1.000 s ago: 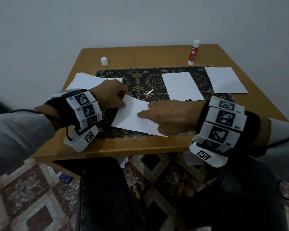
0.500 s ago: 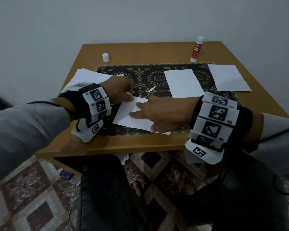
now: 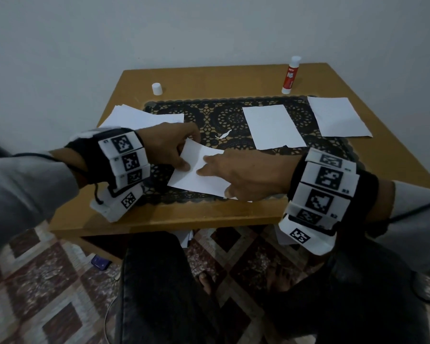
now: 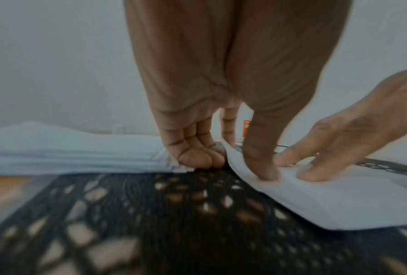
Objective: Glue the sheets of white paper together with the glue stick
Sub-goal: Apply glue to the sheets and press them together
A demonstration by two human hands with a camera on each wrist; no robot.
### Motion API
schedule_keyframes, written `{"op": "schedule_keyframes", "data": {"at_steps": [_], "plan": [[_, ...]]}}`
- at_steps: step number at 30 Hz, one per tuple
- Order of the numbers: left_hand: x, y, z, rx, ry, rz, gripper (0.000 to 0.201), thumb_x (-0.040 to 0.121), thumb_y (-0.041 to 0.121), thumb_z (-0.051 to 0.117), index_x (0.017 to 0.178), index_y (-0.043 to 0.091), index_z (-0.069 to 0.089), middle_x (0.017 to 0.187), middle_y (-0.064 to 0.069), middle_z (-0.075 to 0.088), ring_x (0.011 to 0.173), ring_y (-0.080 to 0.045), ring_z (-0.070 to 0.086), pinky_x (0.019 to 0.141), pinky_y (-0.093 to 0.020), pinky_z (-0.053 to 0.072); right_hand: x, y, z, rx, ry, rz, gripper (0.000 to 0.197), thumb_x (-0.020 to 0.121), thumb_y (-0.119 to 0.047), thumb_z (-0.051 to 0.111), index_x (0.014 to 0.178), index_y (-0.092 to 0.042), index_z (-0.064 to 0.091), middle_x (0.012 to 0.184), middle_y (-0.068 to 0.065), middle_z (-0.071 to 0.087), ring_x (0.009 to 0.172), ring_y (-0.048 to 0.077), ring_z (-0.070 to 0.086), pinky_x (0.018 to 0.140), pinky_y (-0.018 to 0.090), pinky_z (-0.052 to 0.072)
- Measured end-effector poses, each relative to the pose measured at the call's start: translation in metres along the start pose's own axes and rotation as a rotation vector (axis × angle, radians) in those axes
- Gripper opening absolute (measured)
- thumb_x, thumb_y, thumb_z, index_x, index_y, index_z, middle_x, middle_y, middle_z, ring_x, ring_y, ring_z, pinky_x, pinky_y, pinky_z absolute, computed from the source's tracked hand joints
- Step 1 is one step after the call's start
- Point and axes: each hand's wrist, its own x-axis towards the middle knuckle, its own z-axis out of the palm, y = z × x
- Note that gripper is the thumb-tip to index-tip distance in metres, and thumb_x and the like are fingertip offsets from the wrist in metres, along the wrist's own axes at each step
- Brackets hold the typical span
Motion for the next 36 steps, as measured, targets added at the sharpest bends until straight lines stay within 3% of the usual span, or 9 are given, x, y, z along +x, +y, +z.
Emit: {"op": "schedule_keyframes", "data": {"at_steps": [7, 10, 14, 17, 20, 23, 27, 31, 36], "plan": [[-0.006, 0.007, -0.007, -0.182, 0.231, -0.013, 0.022, 0.086, 0.015, 0.068, 0.104, 0.005, 0.061, 0.074, 0.003, 0.056, 0.066, -0.011, 0.053, 0.062, -0.026, 0.043, -0.012, 0.023, 0.012, 0.253, 0.321, 0.277, 0.071, 0.086, -0.047, 0.065, 0.145, -0.02, 0.035, 0.145, 0.005, 0.043, 0.13, 0.028, 0.04, 0.105, 0.044, 0.038], [-0.023, -0.007, -0.032, -0.433, 0.261, -0.022, 0.016, 0.084, 0.006, 0.068, 0.096, -0.001, 0.058, 0.075, -0.01, 0.061, 0.073, -0.028, 0.063, 0.075, -0.043, 0.057, -0.017, 0.041, 0.003, 0.515, 0.514, 0.473, 0.06, 0.089, -0.043, 0.064, 0.136, -0.012, 0.043, 0.133, 0.005, 0.051, 0.12, 0.023, 0.051, 0.097, 0.038, 0.044], [-0.04, -0.033, -0.067, -0.607, 0.365, -0.072, 0.014, 0.083, -0.002, 0.067, 0.077, 0.005, 0.056, 0.065, -0.002, 0.06, 0.075, -0.025, 0.06, 0.079, -0.044, 0.058, -0.002, 0.041, -0.015, 1.224, 0.421, 0.312, 0.02, 0.095, -0.025, 0.058, 0.098, -0.005, 0.062, 0.097, 0.013, 0.065, 0.086, 0.027, 0.069, 0.075, 0.039, 0.057], [-0.043, -0.051, -0.083, -0.629, 0.44, -0.146, 0.015, 0.082, 0.002, 0.069, 0.092, 0.0, 0.059, 0.085, -0.016, 0.063, 0.082, -0.027, 0.064, 0.072, -0.038, 0.059, 0.023, 0.024, -0.037, 1.372, 0.44, 0.227, 0.012, 0.096, -0.012, 0.055, 0.088, -0.003, 0.057, 0.078, 0.017, 0.058, 0.065, 0.025, 0.066, 0.056, 0.03, 0.051], [-0.035, -0.074, -0.091, -0.625, 0.525, -0.249, 0.024, 0.084, 0.009, 0.07, 0.104, 0.005, 0.057, 0.093, -0.018, 0.066, 0.08, -0.027, 0.068, 0.078, -0.044, 0.058, 0.054, 0.013, -0.056, 1.438, 0.49, 0.276, 0.01, 0.094, -0.007, 0.057, 0.085, -0.003, 0.055, 0.062, 0.009, 0.055, 0.054, 0.022, 0.061, 0.046, 0.025, 0.047], [-0.029, -0.097, -0.086, -0.562, 0.506, -0.411, 0.035, 0.084, 0.015, 0.071, 0.113, 0.009, 0.054, 0.105, -0.02, 0.064, 0.091, -0.035, 0.065, 0.083, -0.049, 0.054, 0.085, 0.004, -0.064, 1.507, 0.404, 0.337, 0.008, 0.095, -0.008, 0.055, 0.1, -0.002, 0.054, 0.069, 0.01, 0.055, 0.053, 0.019, 0.06, 0.044, 0.023, 0.048], [-0.023, -0.118, -0.064, -0.43, 0.401, -0.498, 0.05, 0.08, 0.011, 0.075, 0.124, 0.005, 0.051, 0.104, -0.016, 0.06, 0.086, -0.032, 0.061, 0.078, -0.045, 0.055, 0.117, -0.009, -0.059, 1.447, 0.291, 0.431, 0.012, 0.095, -0.004, 0.054, 0.105, 0.002, 0.055, 0.072, 0.014, 0.057, 0.052, 0.02, 0.059, 0.042, 0.022, 0.048], [-0.017, -0.129, -0.045, -0.19, 0.372, -0.486, 0.056, 0.079, 0.02, 0.075, 0.128, 0.01, 0.051, 0.125, -0.017, 0.056, 0.108, -0.035, 0.056, 0.091, -0.043, 0.048, 0.127, -0.01, -0.053, 1.155, 0.22, 0.501, 0.015, 0.093, -0.011, 0.06, 0.089, 0.003, 0.058, 0.074, 0.018, 0.062, 0.052, 0.023, 0.059, 0.043, 0.024, 0.049], [-0.028, -0.132, -0.036, -0.058, 0.176, -0.331, 0.093, 0.076, 0.044, 0.074, 0.148, 0.022, 0.022, 0.145, -0.016, 0.036, 0.127, -0.035, 0.039, 0.104, -0.047, 0.036, 0.128, 0.007, -0.062, 0.499, 0.463, 0.441, 0.027, 0.09, -0.016, 0.055, 0.065, -0.011, 0.05, 0.059, 0.005, 0.047, 0.05, 0.018, 0.045, 0.048, 0.027, 0.038]]}}
